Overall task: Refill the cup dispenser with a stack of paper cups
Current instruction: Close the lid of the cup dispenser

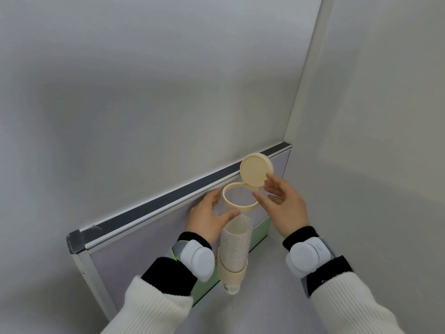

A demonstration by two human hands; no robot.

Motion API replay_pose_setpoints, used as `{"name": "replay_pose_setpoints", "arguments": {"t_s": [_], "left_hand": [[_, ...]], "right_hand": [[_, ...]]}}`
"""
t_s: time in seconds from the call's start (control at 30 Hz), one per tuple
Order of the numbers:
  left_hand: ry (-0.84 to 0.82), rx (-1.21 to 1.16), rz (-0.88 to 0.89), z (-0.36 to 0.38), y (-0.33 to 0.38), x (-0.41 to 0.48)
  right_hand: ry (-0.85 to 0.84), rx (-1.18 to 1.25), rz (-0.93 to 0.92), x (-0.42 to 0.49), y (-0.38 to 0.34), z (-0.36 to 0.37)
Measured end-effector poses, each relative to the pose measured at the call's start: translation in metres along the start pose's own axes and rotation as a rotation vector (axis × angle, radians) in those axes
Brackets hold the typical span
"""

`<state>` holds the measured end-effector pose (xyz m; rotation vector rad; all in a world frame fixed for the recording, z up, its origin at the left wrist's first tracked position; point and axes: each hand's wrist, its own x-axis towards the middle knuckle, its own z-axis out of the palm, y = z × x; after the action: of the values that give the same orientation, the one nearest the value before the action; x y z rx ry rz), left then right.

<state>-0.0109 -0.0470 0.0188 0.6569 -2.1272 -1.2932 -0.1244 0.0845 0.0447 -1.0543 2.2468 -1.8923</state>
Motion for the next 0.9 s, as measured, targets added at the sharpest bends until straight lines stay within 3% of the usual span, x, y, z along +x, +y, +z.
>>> {"name": "replay_pose_setpoints", "arguments": {"t_s": [0.23,0.37,0.53,0.63,0.9], "left_hand": [[-0.027,0.001,-0.013,0.009,-0.003,0.001],[-0.018,-0.044,-0.033,0.012,-0.005,0.000],[0.001,-0.107,-0.053,0.014,-0.009,-0.003],[0.012,-0.111,-0.058,0.015,-0.010,-0.002],[0.019,-0.106,-0.065,0.015,-0.011,-0.003]], "right_hand": [[0.175,0.006,0.036,0.034,-0.009,-0.007],[0.105,0.124,0.198,0.050,-0.007,-0.006],[0.000,0.460,0.398,0.049,-0.007,0.000],[-0.048,0.479,0.348,0.048,-0.006,-0.001],[-0.386,0.134,0.003,0.032,-0.008,-0.010]]}}
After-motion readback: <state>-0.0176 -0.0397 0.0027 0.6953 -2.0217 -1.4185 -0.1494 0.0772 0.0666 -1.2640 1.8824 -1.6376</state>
